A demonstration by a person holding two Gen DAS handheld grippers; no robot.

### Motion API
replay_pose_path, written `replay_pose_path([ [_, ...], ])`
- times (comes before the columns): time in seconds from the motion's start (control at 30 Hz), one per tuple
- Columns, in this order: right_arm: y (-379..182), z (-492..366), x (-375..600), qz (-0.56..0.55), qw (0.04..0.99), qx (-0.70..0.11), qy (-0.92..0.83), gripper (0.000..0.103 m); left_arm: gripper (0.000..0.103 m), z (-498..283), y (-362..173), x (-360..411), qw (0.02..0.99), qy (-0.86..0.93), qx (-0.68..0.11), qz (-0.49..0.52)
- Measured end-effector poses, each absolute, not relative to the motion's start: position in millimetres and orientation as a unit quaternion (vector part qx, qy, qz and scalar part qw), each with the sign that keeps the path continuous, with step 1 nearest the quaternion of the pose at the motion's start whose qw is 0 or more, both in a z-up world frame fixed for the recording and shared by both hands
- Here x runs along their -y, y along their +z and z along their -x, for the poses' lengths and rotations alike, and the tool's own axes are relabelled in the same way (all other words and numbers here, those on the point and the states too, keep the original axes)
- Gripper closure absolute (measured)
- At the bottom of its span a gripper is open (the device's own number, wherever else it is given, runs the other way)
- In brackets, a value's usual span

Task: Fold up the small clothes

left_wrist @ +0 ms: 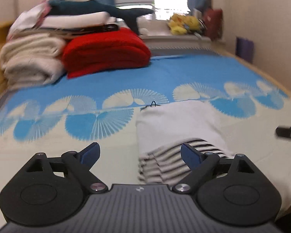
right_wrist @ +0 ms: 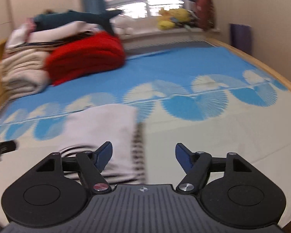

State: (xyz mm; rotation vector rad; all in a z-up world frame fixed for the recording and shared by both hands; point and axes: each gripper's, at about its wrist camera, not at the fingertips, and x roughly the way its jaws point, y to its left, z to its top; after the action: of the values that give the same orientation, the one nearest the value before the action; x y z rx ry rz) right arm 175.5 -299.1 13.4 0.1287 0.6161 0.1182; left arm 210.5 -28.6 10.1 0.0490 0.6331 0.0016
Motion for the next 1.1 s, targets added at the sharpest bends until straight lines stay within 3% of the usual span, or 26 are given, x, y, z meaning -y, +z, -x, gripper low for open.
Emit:
replay_pose_path([
  [0.1,16,-150,279,-0.042,0.953,-0.294,0.064,0.016,0.01,-183,4,33,0.945,-0.005,-0.327,0.029],
  [0.27,11,-124,261,-0.035,0.951,-0.302,0.05,0.014,0.009,-155,-4,49,0.937,0.018,-0.346,0.05],
  [0.37,7,-121,259,-0.037,0.949,-0.31,0.041,0.014,0.001,-148,-8,59,0.934,0.02,-0.354,0.045],
  [1.1,0,-117,242,-0.002,0.951,-0.306,0.044,0.013,0.001,-139,-13,59,0.941,0.014,-0.337,0.039],
])
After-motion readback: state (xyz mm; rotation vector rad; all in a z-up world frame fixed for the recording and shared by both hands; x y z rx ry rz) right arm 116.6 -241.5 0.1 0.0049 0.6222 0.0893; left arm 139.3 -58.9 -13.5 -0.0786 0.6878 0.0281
